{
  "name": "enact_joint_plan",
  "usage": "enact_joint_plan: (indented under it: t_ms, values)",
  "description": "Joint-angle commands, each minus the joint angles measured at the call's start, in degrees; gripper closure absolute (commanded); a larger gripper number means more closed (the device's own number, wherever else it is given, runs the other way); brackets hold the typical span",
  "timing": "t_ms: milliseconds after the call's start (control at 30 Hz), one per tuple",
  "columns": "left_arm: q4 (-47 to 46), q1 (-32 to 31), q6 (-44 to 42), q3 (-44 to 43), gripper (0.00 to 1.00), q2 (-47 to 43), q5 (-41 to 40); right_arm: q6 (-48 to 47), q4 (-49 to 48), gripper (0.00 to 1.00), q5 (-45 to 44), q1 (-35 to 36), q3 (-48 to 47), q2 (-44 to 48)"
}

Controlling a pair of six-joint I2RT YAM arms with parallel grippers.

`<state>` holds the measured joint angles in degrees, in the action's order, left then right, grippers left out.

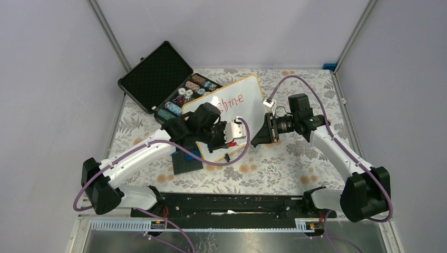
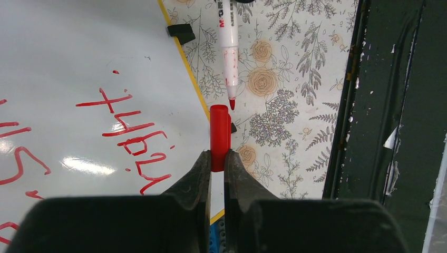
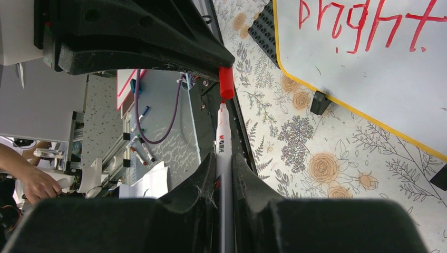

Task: Write a sentence on the whiteboard
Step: Close the whiteboard marker at the center of the board.

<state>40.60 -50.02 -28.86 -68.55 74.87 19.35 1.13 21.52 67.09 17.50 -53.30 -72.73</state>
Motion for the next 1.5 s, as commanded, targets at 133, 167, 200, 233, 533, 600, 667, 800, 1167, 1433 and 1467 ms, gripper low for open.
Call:
enact_joint_plan:
  t_ms: [133,167,200,233,533,600,667,800,1167,1433,1467]
  values:
    - [-1.75,-0.67,-0.39,-2.67,1.00,-0.43,2.15,-0.78,0.10,1.00,1.28,0.79,-2.42,0.39]
    - [-1.67,-0.66,-0.36,-2.57,1.00,-0.43,2.18,-0.79,0.06,1.00,1.29,0.83,-2.47,0.39]
    - [-1.58,-0.68,-0.52,-2.43,1.00,-0.49,2.07,-0.84,0.09,1.00,1.37,0.79,-2.48,0.37]
    - [-1.46,-0.62,-0.74,-2.19,1.00,-0.58,1.85,-0.86,0.13,1.00,1.44,0.79,-2.43,0.43]
    - [-0.65,-0.46,-1.86,-0.41,1.00,-2.31,0.41,-0.82,0.15,1.00,1.16,0.78,-2.25,0.82]
    - [-0.31,-0.44,-2.18,-0.57,1.00,-2.43,0.71,-0.80,0.11,1.00,1.03,0.78,-2.38,0.82]
    - [0.35,-0.50,-2.77,-0.63,1.00,-2.30,1.36,-0.85,0.15,1.00,1.10,0.80,-2.38,0.79]
    - [1.13,-0.44,-3.89,-0.37,1.00,-2.38,2.28,-0.80,0.19,1.00,1.20,0.78,-2.52,0.83]
    - [0.88,-0.45,-3.33,-1.18,1.00,-1.97,2.38,-0.83,0.11,1.00,1.55,0.86,-2.30,0.73]
    - [0.36,-0.57,-2.66,-2.01,1.00,-1.09,2.88,-0.78,0.11,1.00,1.55,1.42,-2.53,0.49]
    - [0.26,-0.57,-2.63,-2.10,1.00,-0.98,2.95,-0.79,0.16,1.00,1.55,1.53,-2.56,0.44]
